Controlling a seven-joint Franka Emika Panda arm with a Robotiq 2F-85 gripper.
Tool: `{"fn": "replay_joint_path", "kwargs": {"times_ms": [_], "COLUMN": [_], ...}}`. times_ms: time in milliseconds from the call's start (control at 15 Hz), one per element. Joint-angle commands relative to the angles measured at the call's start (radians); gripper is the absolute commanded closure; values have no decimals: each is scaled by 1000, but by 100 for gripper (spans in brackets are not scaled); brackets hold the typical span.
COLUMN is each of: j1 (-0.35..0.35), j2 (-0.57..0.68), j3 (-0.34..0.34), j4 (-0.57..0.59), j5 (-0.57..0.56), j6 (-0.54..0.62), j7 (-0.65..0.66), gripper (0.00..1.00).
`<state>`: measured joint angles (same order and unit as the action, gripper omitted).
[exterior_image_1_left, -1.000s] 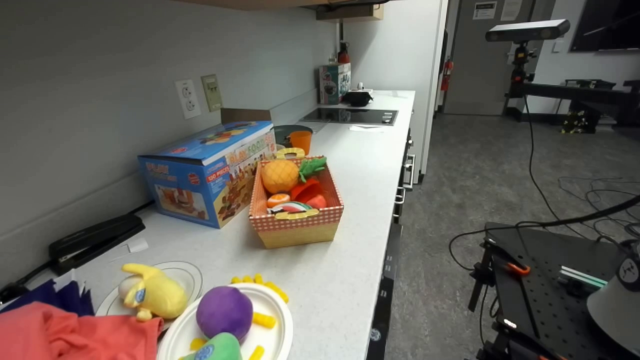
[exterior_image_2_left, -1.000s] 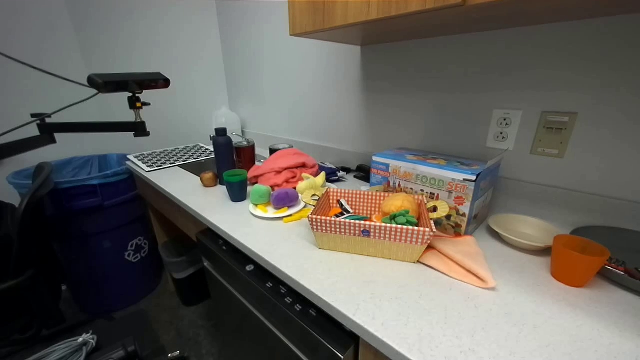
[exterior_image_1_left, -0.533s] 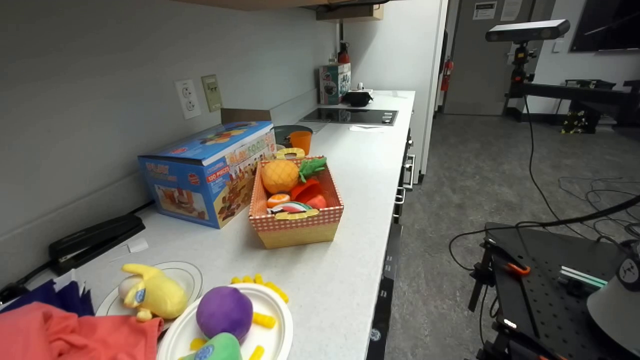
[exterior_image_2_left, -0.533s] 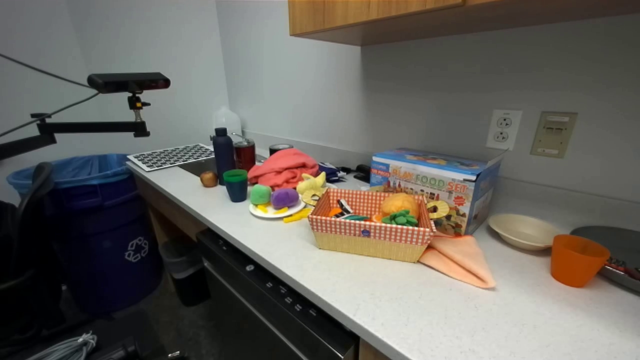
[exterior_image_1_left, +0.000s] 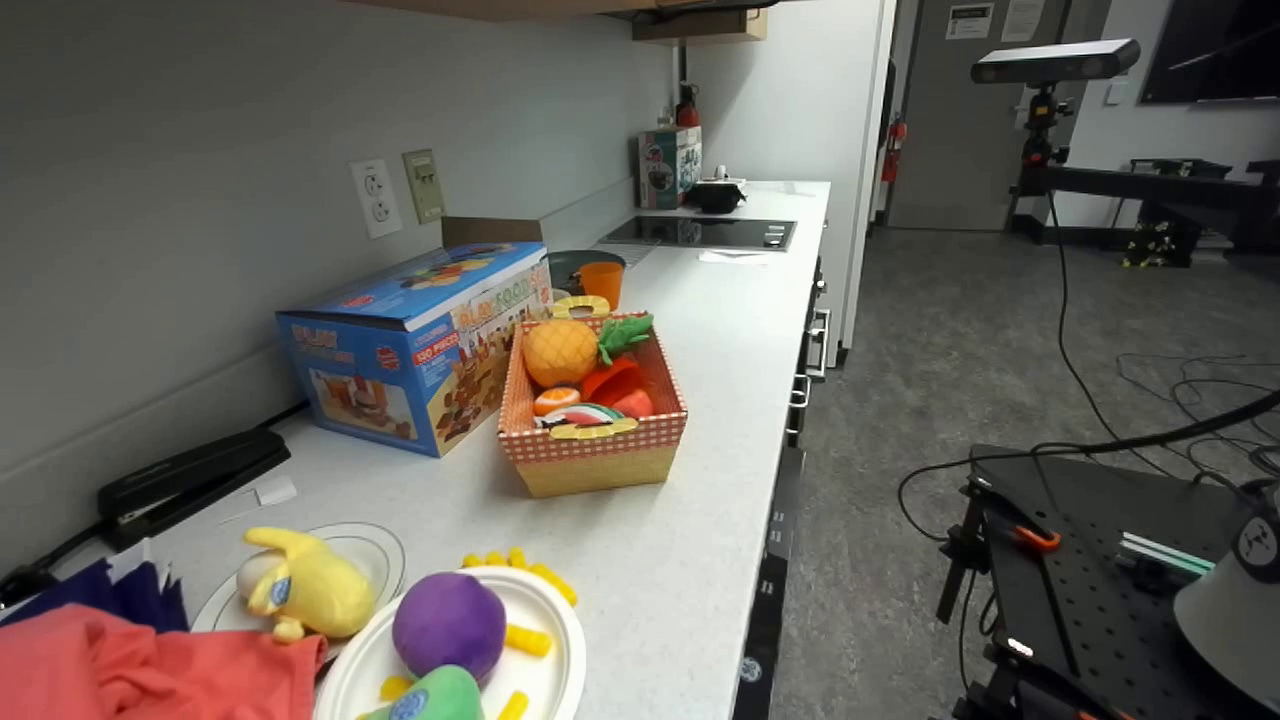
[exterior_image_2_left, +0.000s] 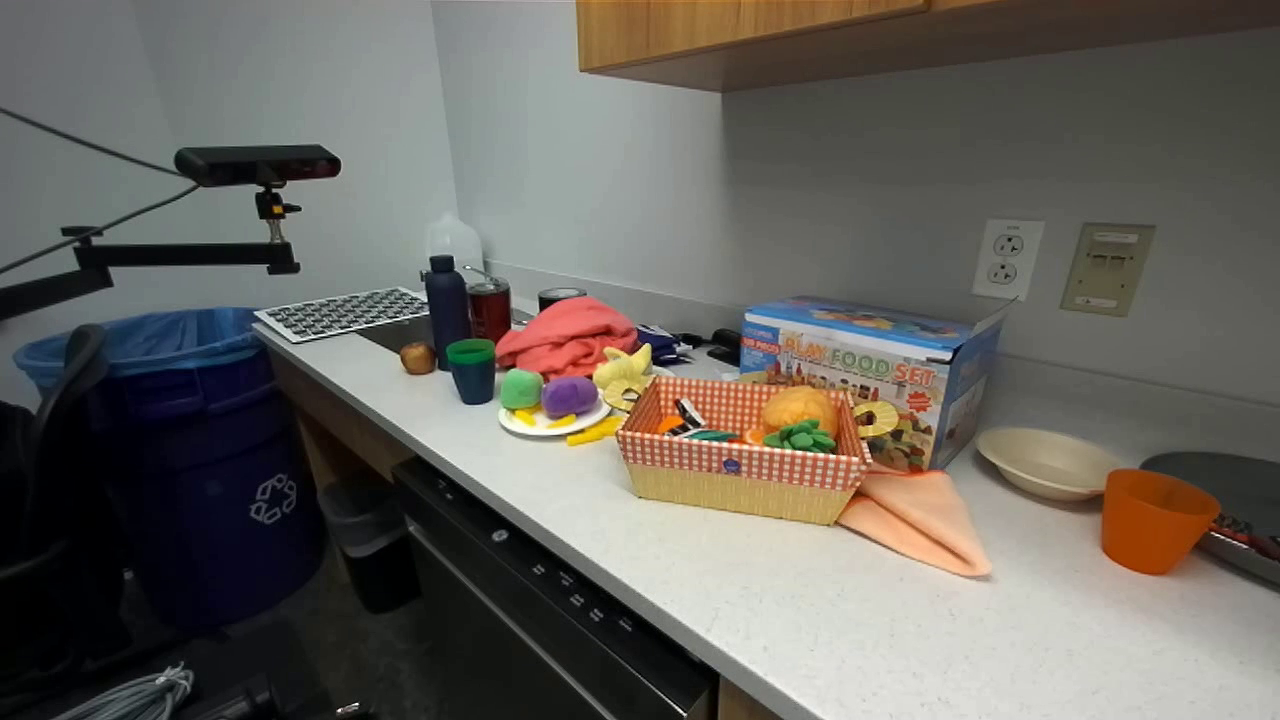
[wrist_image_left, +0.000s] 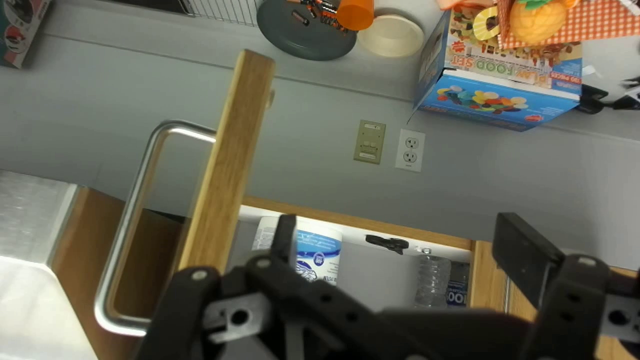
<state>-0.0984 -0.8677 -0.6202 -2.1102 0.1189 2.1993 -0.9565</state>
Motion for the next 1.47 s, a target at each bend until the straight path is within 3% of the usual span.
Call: {"fn": "replay_joint_path", "kwargs": {"times_ms": [0,1000,1400], "j1": [12,10,-24], "j2": [-4,9,64], "j3": [-5,2,34], "j4": [3,1,1], "j5": [-12,-25,-135], "j6": [-1,-24,31], "j7": [9,6,15], "gripper": [0,0,0]}}
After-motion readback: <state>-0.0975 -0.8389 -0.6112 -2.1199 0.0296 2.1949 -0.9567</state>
